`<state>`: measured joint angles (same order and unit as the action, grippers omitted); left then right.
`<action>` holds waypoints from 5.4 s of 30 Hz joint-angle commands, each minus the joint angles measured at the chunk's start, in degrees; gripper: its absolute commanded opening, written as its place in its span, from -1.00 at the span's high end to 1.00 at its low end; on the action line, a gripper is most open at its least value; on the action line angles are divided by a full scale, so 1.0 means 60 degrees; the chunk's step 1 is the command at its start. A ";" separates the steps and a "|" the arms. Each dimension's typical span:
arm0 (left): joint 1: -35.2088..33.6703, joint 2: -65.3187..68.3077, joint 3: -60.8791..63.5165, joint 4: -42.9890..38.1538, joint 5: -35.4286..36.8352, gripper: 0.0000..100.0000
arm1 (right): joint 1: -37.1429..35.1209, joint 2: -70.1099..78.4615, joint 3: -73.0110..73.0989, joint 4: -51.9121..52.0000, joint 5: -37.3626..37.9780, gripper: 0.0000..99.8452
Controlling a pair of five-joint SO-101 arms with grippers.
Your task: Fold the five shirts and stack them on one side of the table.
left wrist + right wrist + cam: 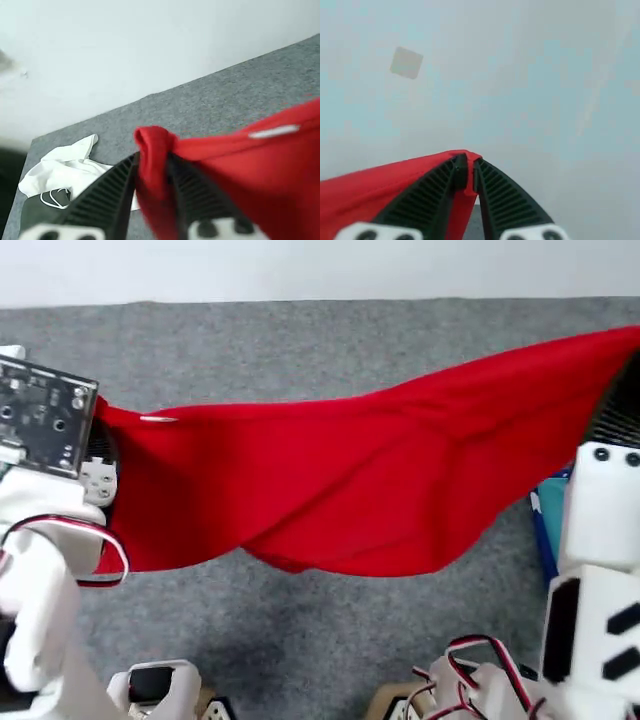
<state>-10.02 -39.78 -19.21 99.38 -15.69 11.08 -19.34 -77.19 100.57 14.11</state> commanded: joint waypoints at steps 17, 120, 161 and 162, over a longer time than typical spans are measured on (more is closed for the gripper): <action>-0.0264 0.0293 0.0432 0.0161 0.0234 1.00 | 0.0154 0.0154 0.0967 0.0271 -0.0015 0.98; 0.7223 0.8777 -0.3304 -0.3385 0.2388 1.00 | 0.0022 -0.1795 0.7692 -0.1033 0.0952 0.98; 0.5114 0.5670 -1.2037 0.0190 -0.1612 0.99 | 0.1678 -0.5458 0.7736 -0.5941 0.0147 0.98; 0.5114 0.5582 -1.2037 0.0190 -0.1934 0.99 | 0.1678 -0.5458 0.7736 -0.6132 0.0147 0.98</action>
<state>21.80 -4.00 -89.98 99.38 -23.69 20.13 -52.04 -30.95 67.08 15.43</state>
